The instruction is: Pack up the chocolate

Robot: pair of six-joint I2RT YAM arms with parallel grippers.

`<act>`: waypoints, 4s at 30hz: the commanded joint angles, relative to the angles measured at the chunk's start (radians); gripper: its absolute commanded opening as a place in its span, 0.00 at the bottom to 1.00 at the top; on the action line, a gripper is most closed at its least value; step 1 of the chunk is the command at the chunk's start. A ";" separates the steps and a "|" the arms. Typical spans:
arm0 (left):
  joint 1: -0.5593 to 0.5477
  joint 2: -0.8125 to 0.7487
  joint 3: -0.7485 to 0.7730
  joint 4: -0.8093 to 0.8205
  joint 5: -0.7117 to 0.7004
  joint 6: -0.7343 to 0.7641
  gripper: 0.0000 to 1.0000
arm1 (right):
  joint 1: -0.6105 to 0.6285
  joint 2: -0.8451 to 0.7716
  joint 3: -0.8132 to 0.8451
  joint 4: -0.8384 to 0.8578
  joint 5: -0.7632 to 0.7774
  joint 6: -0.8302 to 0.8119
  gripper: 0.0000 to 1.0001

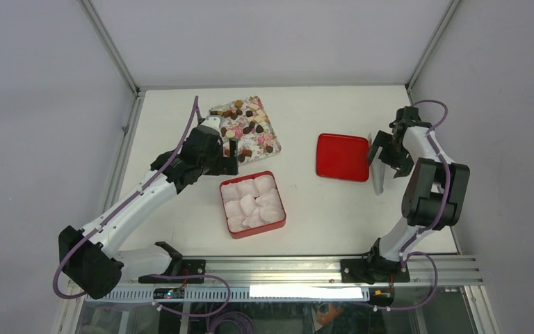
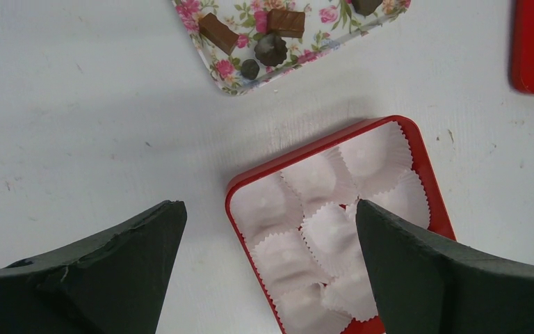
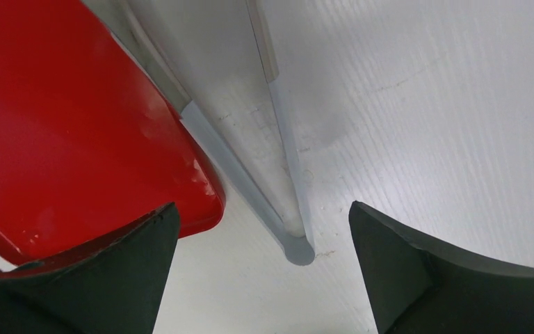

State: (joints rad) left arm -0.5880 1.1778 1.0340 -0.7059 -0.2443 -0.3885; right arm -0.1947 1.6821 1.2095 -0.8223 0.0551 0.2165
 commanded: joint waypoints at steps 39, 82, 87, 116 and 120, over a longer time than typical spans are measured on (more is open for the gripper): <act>0.001 0.082 0.052 0.098 0.000 0.021 0.99 | 0.017 0.171 0.075 0.157 0.008 -0.096 0.48; 0.001 0.028 -0.120 0.396 -0.004 0.173 0.99 | 0.062 0.187 -0.002 0.249 0.064 0.100 0.58; 0.002 0.041 -0.120 0.410 -0.008 0.193 0.99 | 0.069 0.181 -0.046 0.285 0.082 0.108 0.62; 0.043 0.029 -0.083 0.335 0.004 0.146 0.99 | 0.129 -0.121 0.016 0.112 -0.026 0.069 0.00; 0.162 0.077 -0.019 0.229 0.088 0.058 0.99 | 0.243 -0.127 0.216 -0.077 -0.119 0.030 0.00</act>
State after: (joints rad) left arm -0.5251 1.2282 0.9272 -0.4133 -0.2306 -0.2478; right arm -0.0574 1.6203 1.2076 -0.7265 0.0528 0.2878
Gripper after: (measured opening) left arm 0.992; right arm 0.253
